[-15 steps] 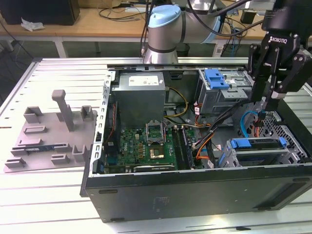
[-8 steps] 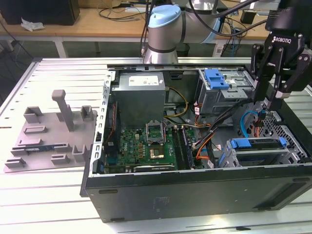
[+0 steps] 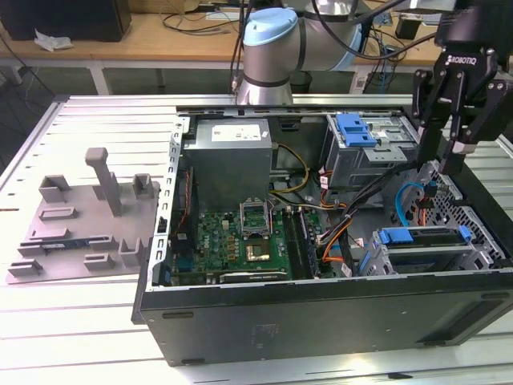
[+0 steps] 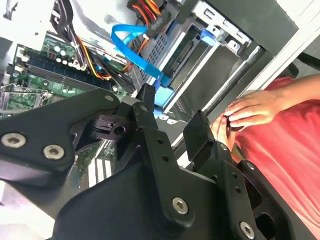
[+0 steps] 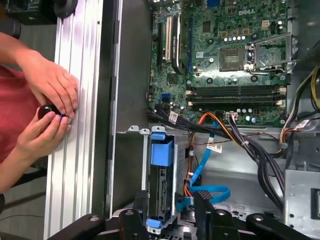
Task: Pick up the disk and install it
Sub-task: 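Insert the first disk wire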
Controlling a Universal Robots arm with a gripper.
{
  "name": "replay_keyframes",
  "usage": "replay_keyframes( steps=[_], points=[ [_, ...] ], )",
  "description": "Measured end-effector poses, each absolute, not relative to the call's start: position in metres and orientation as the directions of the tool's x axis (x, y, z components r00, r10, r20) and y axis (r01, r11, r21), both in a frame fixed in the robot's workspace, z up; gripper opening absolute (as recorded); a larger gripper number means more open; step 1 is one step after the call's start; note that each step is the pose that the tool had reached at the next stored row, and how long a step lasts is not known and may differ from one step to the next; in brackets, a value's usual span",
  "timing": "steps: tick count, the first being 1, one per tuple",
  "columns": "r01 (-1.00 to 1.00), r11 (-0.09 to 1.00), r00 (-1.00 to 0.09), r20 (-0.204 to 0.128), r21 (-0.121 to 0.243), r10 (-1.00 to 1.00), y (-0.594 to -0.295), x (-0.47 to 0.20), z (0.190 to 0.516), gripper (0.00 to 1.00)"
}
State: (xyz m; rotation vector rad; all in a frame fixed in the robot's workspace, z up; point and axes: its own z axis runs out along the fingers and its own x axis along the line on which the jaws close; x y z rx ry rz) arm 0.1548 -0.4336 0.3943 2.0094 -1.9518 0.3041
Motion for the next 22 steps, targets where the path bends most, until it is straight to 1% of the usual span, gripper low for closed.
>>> replay_keyframes(
  steps=[8,12,19,22],
  points=[
    [-0.989,-0.014,0.068,0.367,0.149,-0.928,-0.432,0.199,0.387,0.51],
    [-0.988,0.011,0.047,0.370,0.151,-0.928,-0.432,0.205,0.383,0.51],
    [-0.980,0.128,-0.063,0.372,0.151,-0.926,-0.432,0.205,0.374,0.51],
    [-0.976,0.156,-0.090,0.374,0.150,-0.923,-0.432,0.205,0.372,0.51]
  ],
)
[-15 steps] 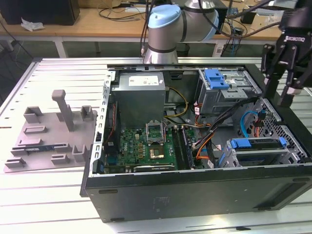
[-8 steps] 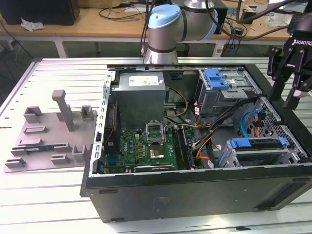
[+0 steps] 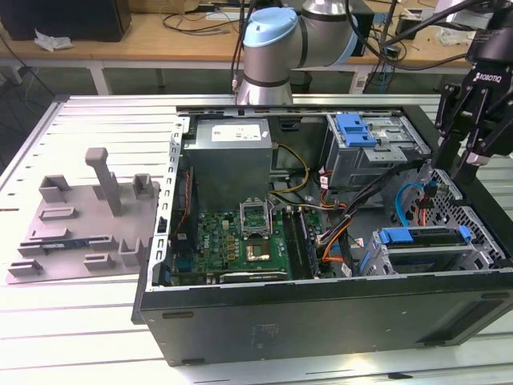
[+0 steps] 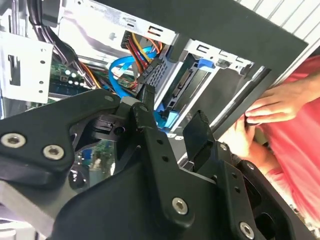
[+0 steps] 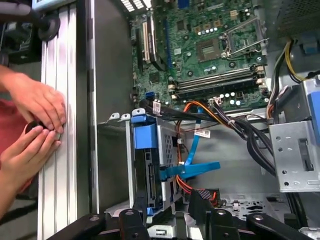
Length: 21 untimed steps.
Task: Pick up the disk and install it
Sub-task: 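Insert the first disk wire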
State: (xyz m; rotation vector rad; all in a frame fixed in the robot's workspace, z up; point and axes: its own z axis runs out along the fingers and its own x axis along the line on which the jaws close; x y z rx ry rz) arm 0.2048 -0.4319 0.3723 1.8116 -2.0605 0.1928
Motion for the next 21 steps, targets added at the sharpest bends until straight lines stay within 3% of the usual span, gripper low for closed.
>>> replay_keyframes(
  steps=[4,8,21],
  points=[
    [-0.980,0.171,-0.118,0.395,0.101,-0.911,-0.426,0.205,0.372,0.51],
    [-0.979,0.186,-0.141,0.392,0.080,-0.909,-0.423,0.205,0.371,0.51],
    [-0.968,0.244,-0.201,0.402,0.058,-0.893,-0.411,0.205,0.359,0.51]
  ],
)
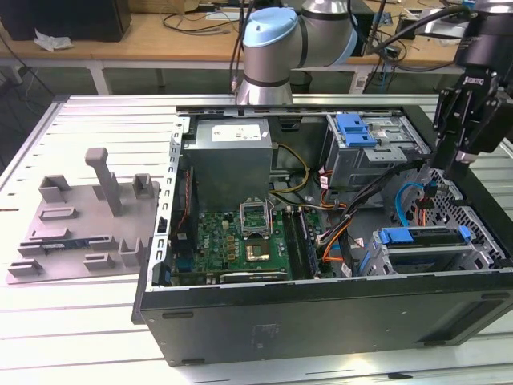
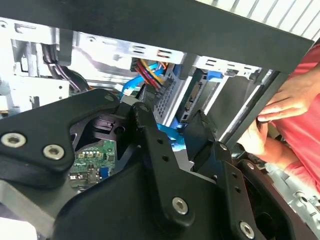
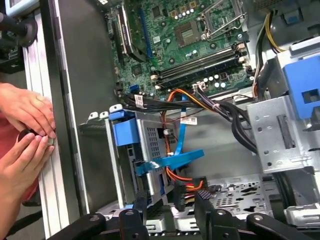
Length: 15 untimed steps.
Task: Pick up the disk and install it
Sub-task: 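Insert the first disk wire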
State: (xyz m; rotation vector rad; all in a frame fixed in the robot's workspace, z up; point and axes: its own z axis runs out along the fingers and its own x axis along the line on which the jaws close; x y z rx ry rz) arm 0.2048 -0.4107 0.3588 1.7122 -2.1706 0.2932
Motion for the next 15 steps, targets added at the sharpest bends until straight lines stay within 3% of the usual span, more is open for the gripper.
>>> replay_keyframes(
  steps=[7,8,15],
  points=[
    [-0.968,0.245,-0.201,0.418,0.055,-0.886,-0.407,0.205,0.345,0.49],
    [-0.968,0.245,-0.201,0.418,0.055,-0.886,-0.407,0.205,0.343,0.42],
    [-0.968,0.245,-0.199,0.438,0.051,-0.876,-0.406,0.206,0.336,0.42]
  ],
)
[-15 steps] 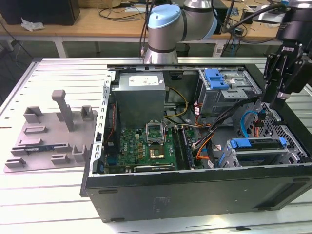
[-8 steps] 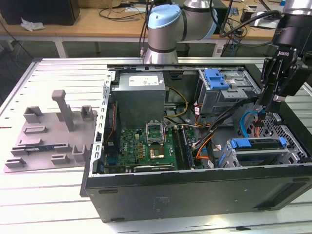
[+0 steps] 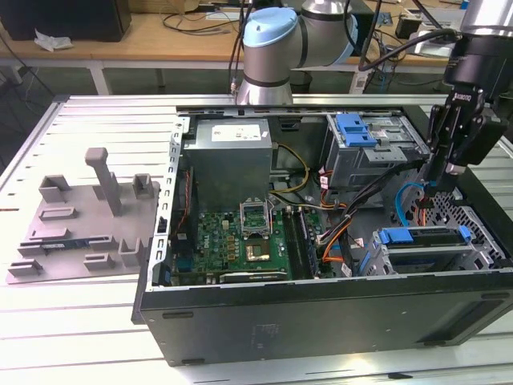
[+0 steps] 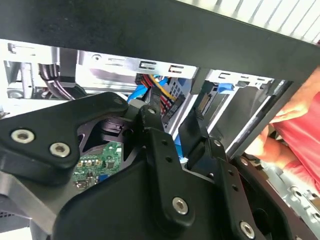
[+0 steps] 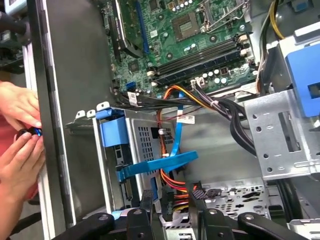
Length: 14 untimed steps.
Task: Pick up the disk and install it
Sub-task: 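Insert the first disk wire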
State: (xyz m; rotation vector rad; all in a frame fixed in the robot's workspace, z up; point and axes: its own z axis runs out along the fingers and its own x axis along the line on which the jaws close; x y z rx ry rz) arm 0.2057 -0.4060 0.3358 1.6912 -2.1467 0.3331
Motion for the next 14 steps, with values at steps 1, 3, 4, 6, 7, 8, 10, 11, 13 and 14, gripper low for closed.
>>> replay_keyframes(
  steps=[1,3,4,6,7,8,10,11,13,14],
  points=[
    [-0.968,0.245,-0.199,0.440,0.051,-0.876,-0.4059,0.2057,0.3358,0.42],
    [-0.968,0.245,-0.199,0.441,0.050,-0.875,-0.4056,0.2057,0.3357,0.42],
    [-0.968,0.245,-0.200,0.441,0.047,-0.875,-0.4051,0.2057,0.3356,0.42],
    [-0.969,0.245,-0.207,0.440,0.031,-0.874,-0.4044,0.2057,0.3349,0.42],
    [-0.969,0.245,-0.207,0.442,0.030,-0.873,-0.4043,0.2058,0.3348,0.42],
    [-0.969,0.245,-0.208,0.444,0.029,-0.872,-0.4042,0.2057,0.3347,0.42],
    [-0.969,0.245,-0.208,0.445,0.029,-0.871,-0.4043,0.2057,0.3348,0.42],
    [-0.969,0.246,-0.207,0.445,0.030,-0.871,-0.4042,0.2056,0.3346,0.42],
    [-0.969,0.246,-0.205,0.457,0.032,-0.866,-0.4042,0.2056,0.3345,0.42],
    [-0.969,0.246,-0.204,0.462,0.032,-0.863,-0.4042,0.2056,0.3346,0.42]
  ],
)
